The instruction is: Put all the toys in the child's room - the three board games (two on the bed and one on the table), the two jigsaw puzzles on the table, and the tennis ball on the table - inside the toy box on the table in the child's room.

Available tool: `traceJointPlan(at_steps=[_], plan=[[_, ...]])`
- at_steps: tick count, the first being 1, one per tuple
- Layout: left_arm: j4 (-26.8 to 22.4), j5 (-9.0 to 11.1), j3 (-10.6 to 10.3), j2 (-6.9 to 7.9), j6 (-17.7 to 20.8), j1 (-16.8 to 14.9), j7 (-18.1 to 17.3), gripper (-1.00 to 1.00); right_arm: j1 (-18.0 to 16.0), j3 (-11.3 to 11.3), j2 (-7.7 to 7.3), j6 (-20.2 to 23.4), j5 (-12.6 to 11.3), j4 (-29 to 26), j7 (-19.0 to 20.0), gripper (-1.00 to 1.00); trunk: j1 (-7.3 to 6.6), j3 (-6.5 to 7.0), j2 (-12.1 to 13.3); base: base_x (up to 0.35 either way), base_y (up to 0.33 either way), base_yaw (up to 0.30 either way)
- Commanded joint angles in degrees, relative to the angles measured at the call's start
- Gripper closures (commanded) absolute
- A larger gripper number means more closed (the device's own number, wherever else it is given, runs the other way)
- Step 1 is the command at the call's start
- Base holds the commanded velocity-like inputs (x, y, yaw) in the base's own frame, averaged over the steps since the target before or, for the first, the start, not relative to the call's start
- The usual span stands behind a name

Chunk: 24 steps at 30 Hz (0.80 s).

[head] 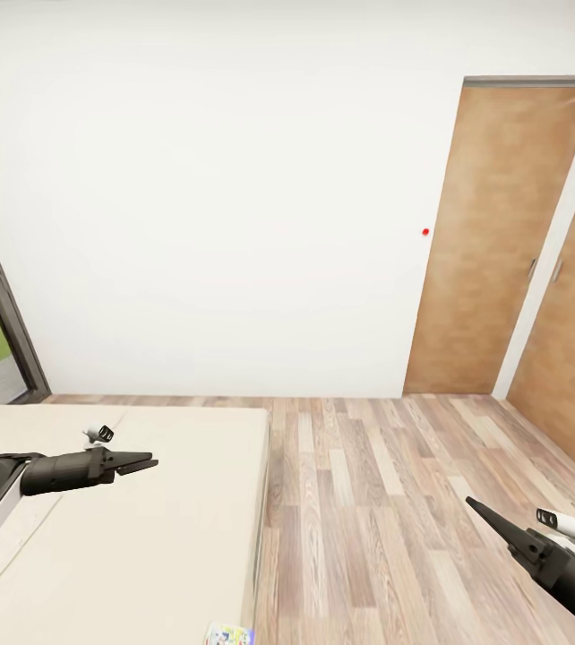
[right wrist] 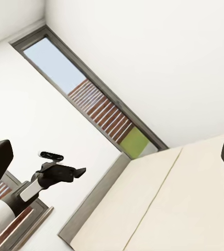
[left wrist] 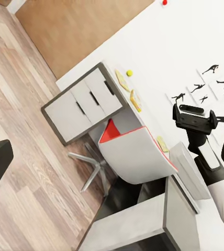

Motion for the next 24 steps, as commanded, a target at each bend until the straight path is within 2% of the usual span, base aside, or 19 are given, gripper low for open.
traceJointPlan(at_steps=[1,15,24], plan=[[0.0,0.2,-0.3,0.06,0.6,0.0,-0.2,-1.0,0.0,0.0,-0.02,0.4,-0.3,0.0,-0.1,-1.0,0.03,0.09,0.0,0.0,0.0,0.0],[0.0,0.2,-0.3,0.06,0.6,0.0,-0.2,-1.0,0.0,0.0,0.04,0.3,-0.3,0.0,-0.1,-1.0,0.03,1.36,0.0,0.0,0.0,0.007],[0.0,0.2,-0.3,0.06,0.6,0.0,-0.2,-1.0,0.0,0.0,-0.01,-0.7,-0.3,0.0,-0.1,-1.0,0.03,1.65,0.0,0.0,0.0,0.016]])
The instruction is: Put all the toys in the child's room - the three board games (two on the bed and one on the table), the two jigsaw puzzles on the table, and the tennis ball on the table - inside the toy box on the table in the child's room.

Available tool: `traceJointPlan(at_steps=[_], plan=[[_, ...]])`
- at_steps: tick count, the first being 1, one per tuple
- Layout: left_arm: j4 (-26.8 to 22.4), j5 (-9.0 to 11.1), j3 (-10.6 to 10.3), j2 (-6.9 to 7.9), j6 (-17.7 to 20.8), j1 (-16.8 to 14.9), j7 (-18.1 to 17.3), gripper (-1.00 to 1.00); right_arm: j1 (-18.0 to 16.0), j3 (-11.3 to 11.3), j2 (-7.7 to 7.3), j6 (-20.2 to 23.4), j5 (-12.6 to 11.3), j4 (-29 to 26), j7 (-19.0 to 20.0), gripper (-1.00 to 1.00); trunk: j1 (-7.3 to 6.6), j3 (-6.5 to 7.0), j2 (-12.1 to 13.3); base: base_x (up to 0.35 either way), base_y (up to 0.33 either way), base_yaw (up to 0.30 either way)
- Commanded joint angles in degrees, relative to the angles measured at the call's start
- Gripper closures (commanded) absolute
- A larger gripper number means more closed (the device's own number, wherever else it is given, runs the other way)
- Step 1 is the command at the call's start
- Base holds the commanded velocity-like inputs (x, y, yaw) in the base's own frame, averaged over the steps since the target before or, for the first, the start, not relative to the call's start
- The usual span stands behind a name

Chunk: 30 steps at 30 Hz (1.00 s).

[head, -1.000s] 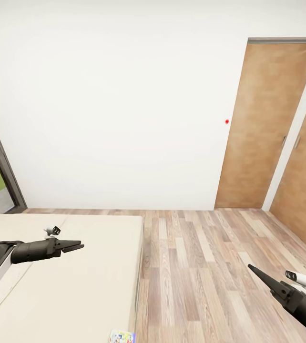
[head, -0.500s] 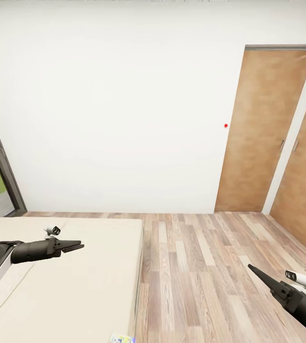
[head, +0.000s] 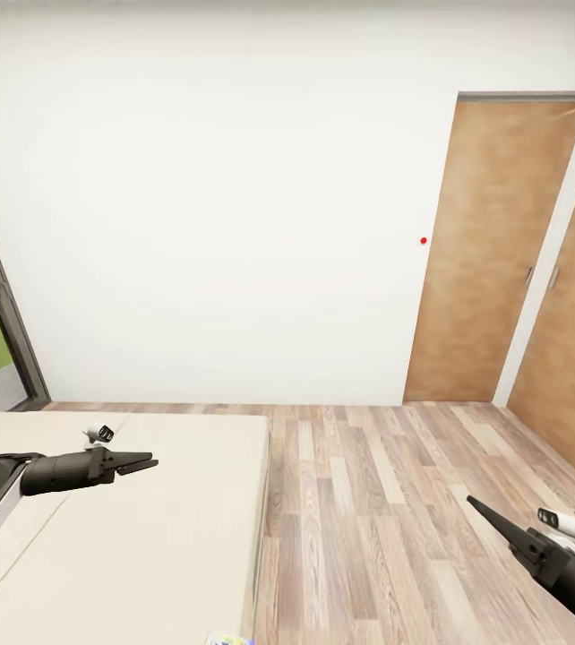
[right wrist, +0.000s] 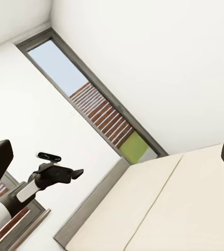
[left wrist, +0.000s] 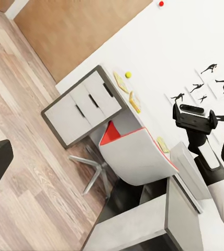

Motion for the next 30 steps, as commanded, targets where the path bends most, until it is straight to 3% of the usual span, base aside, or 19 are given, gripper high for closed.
traceJointPlan(at_steps=[1,30], plan=[[0.0,0.2,-0.3,0.06,0.6,0.0,-0.2,-1.0,0.0,0.0,-0.02,0.3,-0.3,0.0,0.0,-1.0,0.02,0.0,0.0,0.0,0.0,0.004],[0.0,0.2,-0.2,0.1,0.6,0.0,-0.2,-1.0,0.0,-0.1,-0.03,0.0,-0.3,-0.1,-0.1,-1.0,0.02,0.03,0.0,0.0,0.0,0.0]])
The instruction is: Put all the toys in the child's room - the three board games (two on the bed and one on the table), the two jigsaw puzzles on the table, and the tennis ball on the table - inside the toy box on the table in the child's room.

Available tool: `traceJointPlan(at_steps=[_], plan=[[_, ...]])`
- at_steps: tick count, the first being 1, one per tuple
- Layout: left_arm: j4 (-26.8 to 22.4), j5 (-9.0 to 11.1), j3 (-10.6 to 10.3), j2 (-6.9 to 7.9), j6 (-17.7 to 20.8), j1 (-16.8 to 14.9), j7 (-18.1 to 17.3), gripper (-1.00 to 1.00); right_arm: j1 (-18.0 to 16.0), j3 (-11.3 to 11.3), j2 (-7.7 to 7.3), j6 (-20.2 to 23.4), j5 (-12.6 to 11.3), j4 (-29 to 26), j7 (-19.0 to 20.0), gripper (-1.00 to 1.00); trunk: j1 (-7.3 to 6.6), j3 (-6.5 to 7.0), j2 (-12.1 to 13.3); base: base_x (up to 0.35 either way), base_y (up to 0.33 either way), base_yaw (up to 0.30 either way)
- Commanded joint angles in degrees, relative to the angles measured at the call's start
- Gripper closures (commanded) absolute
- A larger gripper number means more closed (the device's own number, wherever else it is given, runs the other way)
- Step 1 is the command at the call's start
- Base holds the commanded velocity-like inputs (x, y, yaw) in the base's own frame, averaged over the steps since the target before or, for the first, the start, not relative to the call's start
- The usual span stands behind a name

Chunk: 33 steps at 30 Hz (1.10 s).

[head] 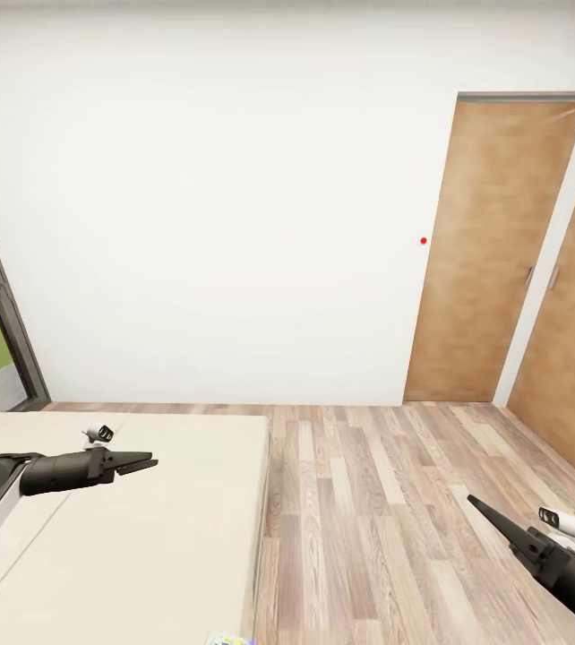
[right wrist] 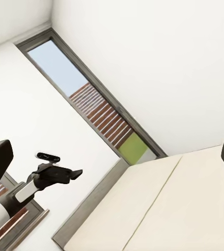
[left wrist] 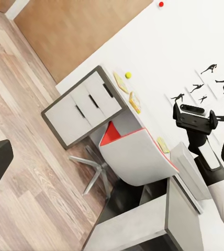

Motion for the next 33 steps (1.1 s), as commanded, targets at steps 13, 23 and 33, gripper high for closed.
traceJointPlan(at_steps=[13,23,33], plan=[[0.0,0.3,-0.3,0.04,0.6,0.0,-0.2,-1.0,0.0,0.0,0.0,0.4,-0.3,0.0,0.0,-1.0,0.02,0.21,0.0,0.0,0.0,0.0],[0.0,0.3,-0.3,0.06,0.6,0.0,-0.2,-1.0,0.0,0.0,-0.01,-0.1,-0.3,0.0,0.1,-1.0,0.02,1.05,0.0,0.0,0.0,0.0],[0.0,0.2,-0.3,0.04,0.6,0.0,-0.2,-1.0,0.0,0.0,0.03,-0.1,-0.3,0.0,0.1,-1.0,0.02,1.98,0.0,0.0,0.0,0.0]])
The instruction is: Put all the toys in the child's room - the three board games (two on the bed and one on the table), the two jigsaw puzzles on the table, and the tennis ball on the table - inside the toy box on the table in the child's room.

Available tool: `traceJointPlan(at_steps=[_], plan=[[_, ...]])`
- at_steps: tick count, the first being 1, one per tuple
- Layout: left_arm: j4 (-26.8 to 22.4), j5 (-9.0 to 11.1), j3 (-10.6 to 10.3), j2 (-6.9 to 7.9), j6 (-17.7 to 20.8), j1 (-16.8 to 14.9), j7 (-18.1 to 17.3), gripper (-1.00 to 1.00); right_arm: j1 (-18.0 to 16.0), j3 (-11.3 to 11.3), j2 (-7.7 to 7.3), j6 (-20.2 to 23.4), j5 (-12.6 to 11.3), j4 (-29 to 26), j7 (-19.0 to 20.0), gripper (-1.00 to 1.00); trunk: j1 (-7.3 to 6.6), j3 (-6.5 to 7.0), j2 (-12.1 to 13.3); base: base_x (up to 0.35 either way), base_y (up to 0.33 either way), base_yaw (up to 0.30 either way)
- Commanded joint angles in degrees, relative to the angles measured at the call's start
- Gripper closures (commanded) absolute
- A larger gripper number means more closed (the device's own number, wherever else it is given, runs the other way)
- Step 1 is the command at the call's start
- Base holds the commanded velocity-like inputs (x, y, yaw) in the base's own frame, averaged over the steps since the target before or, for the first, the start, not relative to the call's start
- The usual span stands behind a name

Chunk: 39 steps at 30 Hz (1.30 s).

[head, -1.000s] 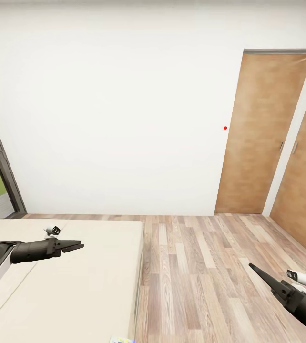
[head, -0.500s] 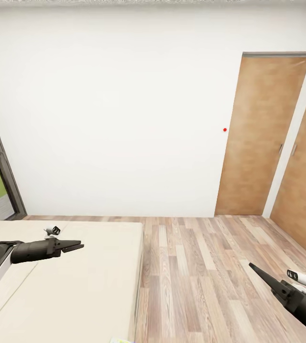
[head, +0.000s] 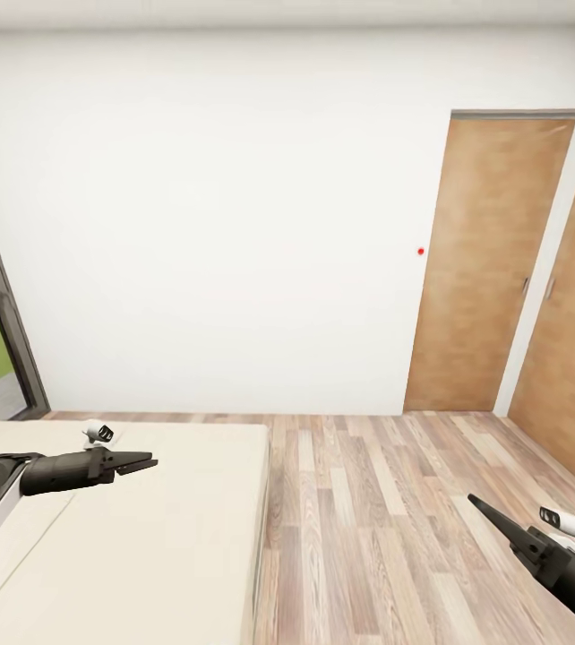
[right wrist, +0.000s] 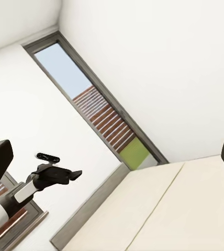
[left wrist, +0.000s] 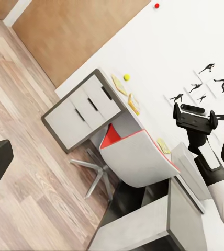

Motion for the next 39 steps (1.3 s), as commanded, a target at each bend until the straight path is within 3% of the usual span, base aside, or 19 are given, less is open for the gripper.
traceJointPlan(at_steps=[1,23,39], plan=[[0.0,0.2,-0.3,0.06,0.6,0.0,-0.2,-1.0,0.0,0.0,-0.01,0.4,-0.3,0.0,-0.1,-1.0,0.02,0.09,0.0,0.0,0.0,0.0],[0.0,0.3,-0.3,0.07,0.6,0.0,-0.2,-1.0,0.0,0.0,-0.05,0.5,-0.3,0.0,-0.2,-1.0,0.02,2.08,0.0,0.0,0.0,0.065],[0.0,0.3,-0.3,0.07,0.6,0.0,-0.2,-1.0,0.0,0.0,0.0,0.4,-0.3,0.1,-0.3,-1.0,0.02,2.35,0.0,0.0,0.0,0.051]])
